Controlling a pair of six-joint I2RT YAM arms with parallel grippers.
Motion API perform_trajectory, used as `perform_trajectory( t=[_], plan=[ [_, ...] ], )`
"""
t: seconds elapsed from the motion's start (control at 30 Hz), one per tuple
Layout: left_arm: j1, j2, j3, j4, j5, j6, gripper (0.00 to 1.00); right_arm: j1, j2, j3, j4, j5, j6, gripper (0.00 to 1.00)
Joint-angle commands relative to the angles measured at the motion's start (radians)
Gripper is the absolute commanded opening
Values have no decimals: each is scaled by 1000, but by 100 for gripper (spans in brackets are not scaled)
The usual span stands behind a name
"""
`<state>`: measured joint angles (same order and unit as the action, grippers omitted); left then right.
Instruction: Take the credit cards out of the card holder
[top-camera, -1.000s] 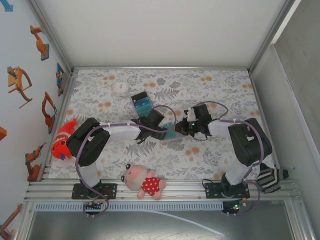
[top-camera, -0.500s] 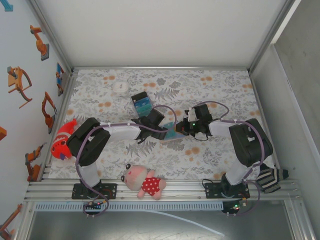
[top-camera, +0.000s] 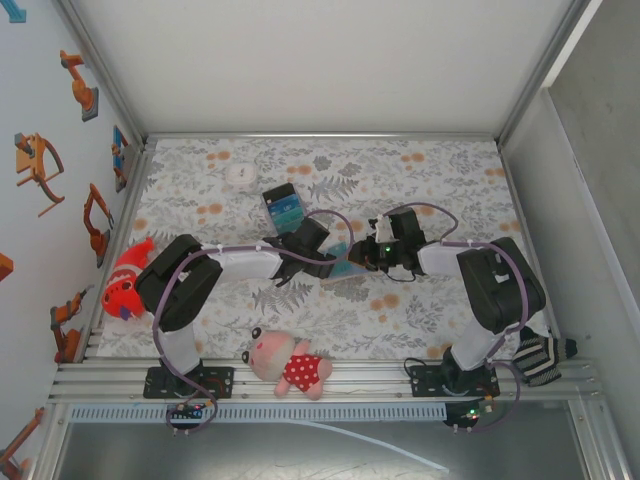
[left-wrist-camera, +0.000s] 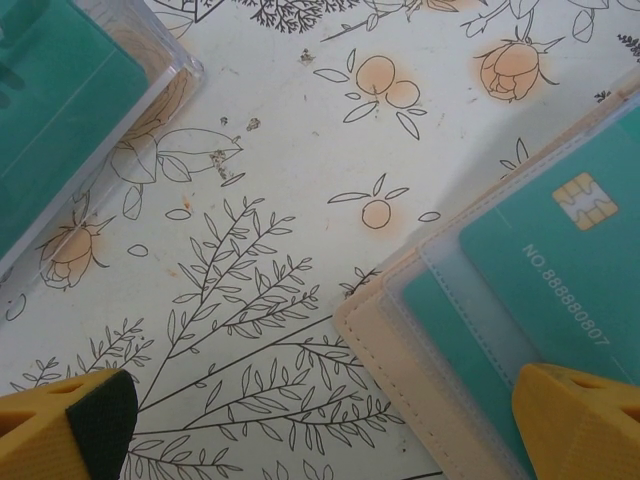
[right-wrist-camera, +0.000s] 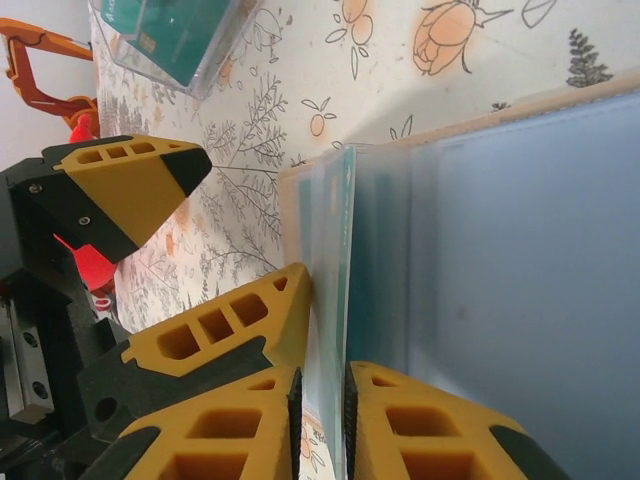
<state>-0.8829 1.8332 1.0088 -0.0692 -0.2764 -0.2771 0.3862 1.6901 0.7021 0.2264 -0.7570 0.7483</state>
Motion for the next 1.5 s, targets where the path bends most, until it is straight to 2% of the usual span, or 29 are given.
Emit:
perform_trajectory(
  t=[0.0,0.37,0.67,0.87,1.2,1.47],
  plan=[
    [1,41,-2,-65,-6,23,97,-6,15,-9,46,-22,9,19],
    [1,45,3,-58,3,21,97,5,41,-3,70,-7,12,19],
    [1,36,-5,-63,-7,18,97,6,2,6,-29,78,-48,0],
    [1,34,-7,-63,-12,24,97,0,-60,17,-139,152,-114,0],
    [1,9,-13,-65,-17,28,97,-6,-116,42,-237,185,-174,0],
    [1,-71,-9,-64,2,41,97,-5,-217,50,-298,212,-235,0]
  ],
)
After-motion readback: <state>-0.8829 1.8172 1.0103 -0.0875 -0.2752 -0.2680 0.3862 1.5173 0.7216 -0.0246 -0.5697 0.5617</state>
